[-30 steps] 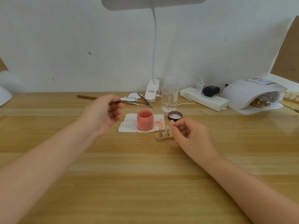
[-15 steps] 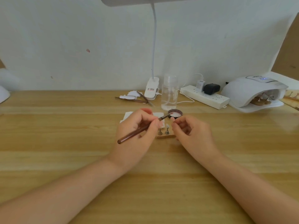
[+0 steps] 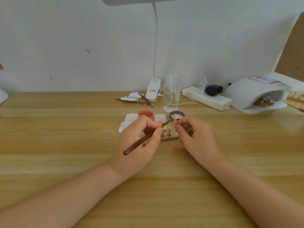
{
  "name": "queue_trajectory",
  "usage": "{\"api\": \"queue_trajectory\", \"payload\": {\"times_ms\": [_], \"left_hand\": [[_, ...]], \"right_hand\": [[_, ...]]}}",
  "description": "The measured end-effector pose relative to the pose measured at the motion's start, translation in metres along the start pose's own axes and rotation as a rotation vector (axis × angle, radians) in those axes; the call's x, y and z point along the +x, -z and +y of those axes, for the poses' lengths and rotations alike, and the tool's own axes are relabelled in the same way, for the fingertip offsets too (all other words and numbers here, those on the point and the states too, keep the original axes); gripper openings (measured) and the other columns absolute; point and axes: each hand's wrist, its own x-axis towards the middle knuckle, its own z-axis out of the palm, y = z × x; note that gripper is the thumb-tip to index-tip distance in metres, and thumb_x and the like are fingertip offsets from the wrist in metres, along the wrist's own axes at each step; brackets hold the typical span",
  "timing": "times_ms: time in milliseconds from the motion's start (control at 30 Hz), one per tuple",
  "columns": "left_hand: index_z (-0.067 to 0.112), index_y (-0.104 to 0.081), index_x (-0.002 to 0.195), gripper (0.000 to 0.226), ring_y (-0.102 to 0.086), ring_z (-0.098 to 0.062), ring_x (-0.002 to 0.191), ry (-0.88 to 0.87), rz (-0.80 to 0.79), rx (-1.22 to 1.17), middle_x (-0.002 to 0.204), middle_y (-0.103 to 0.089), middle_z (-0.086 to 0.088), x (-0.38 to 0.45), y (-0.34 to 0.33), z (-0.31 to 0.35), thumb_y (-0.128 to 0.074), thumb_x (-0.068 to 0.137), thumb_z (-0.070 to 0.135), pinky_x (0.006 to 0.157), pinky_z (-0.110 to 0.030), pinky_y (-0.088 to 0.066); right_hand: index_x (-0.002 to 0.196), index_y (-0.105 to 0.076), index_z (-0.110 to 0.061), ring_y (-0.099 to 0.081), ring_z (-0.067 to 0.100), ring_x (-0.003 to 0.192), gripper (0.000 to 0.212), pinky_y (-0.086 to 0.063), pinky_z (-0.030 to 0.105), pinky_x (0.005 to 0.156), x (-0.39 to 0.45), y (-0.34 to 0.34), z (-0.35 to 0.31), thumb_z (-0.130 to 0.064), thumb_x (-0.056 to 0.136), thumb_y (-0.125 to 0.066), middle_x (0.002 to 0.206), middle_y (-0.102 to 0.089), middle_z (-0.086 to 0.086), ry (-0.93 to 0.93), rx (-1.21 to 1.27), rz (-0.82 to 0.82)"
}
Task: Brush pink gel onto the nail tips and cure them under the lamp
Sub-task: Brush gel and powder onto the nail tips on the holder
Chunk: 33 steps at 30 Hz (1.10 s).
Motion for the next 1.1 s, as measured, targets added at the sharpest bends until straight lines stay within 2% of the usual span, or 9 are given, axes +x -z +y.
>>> {"api": "queue_trajectory", "payload": {"times_ms": [167,300,400,500,600,733,833,933,1100], "left_hand": [[0.012,-0.056,0.074,0.011,-0.055,0.002,0.072,0.033,-0.019,-0.021,0.068,-0.058,0.008,-0.0007,0.0052,-0.0007,-0.056,0.081,0.004,0.077,-0.003,-0.037],[0.027,-0.057,0.08,0.012,-0.059,0.003,0.095,0.097,0.007,-0.071,0.084,-0.065,0.018,-0.0007,0.0043,-0.0025,-0.057,0.085,0.017,0.08,-0.01,-0.041],[0.034,-0.059,0.086,0.002,-0.059,-0.013,0.114,0.129,0.009,-0.134,0.096,-0.068,0.011,0.0,0.001,-0.0032,-0.058,0.086,0.031,0.09,-0.027,-0.048],[0.028,-0.061,0.088,0.007,-0.058,-0.006,0.115,0.11,0.005,-0.102,0.096,-0.068,0.011,0.0002,0.0004,-0.0027,-0.06,0.087,0.021,0.091,-0.019,-0.047],[0.02,-0.06,0.083,0.01,-0.062,0.005,0.09,0.059,-0.028,-0.043,0.078,-0.066,0.013,-0.0013,0.0011,0.0,-0.059,0.085,0.01,0.082,-0.005,-0.042],[0.01,-0.054,0.077,0.007,-0.055,-0.009,0.066,0.044,-0.041,-0.067,0.067,-0.058,-0.003,-0.0022,0.0036,0.0011,-0.056,0.084,0.011,0.071,-0.005,-0.039],[0.017,-0.055,0.079,0.007,-0.056,0.0,0.076,0.026,-0.016,-0.077,0.075,-0.06,0.002,-0.0019,0.0043,-0.0004,-0.051,0.083,0.022,0.072,-0.006,-0.04],[0.03,-0.057,0.087,0.012,-0.06,-0.005,0.105,0.07,0.0,-0.124,0.095,-0.066,0.008,-0.0013,0.0009,-0.0036,-0.058,0.087,0.018,0.084,-0.015,-0.047],[0.034,-0.058,0.092,0.023,-0.06,0.007,0.103,0.014,-0.021,-0.074,0.099,-0.065,0.028,-0.0011,-0.0015,-0.0008,-0.063,0.083,0.012,0.094,-0.013,-0.043]], "right_hand": [[0.082,-0.061,-0.031,-0.06,0.008,0.062,0.016,-0.049,0.017,0.059,-0.0006,0.0011,-0.0008,-0.017,0.087,-0.066,0.07,-0.063,-0.009,0.001,-0.002,0.001],[0.083,-0.062,-0.028,-0.06,0.006,0.062,0.014,-0.047,0.013,0.059,-0.0003,0.0003,-0.0016,-0.015,0.087,-0.066,0.071,-0.063,-0.01,0.012,0.002,0.004],[0.086,-0.065,-0.023,-0.062,0.006,0.065,0.009,-0.049,0.015,0.061,-0.0004,0.0005,-0.0019,-0.014,0.087,-0.066,0.073,-0.064,-0.01,0.006,0.006,-0.012],[0.087,-0.067,-0.02,-0.061,0.006,0.064,0.007,-0.048,0.015,0.061,-0.0009,0.001,-0.0026,-0.013,0.087,-0.065,0.073,-0.064,-0.009,0.01,0.002,-0.015],[0.086,-0.066,-0.02,-0.06,0.006,0.063,0.008,-0.047,0.014,0.06,-0.0015,0.0015,-0.0041,-0.013,0.087,-0.065,0.071,-0.063,-0.01,0.013,0.005,-0.008],[0.089,-0.067,-0.017,-0.06,0.005,0.064,0.005,-0.048,0.014,0.062,-0.002,0.0024,-0.005,-0.013,0.087,-0.065,0.073,-0.063,-0.009,0.003,0.002,-0.007],[0.089,-0.066,-0.017,-0.06,0.006,0.065,0.005,-0.048,0.014,0.062,-0.0024,0.0028,-0.0059,-0.012,0.088,-0.065,0.074,-0.063,-0.009,-0.003,0.012,-0.006],[0.09,-0.067,-0.015,-0.061,0.008,0.065,0.004,-0.048,0.015,0.062,-0.0025,0.003,-0.0066,-0.013,0.088,-0.065,0.074,-0.064,-0.007,-0.002,0.006,-0.007],[0.089,-0.066,-0.019,-0.061,0.01,0.064,0.005,-0.051,0.023,0.063,-0.0033,0.0033,-0.0075,-0.014,0.088,-0.065,0.073,-0.065,-0.006,0.006,0.018,-0.015]]}}
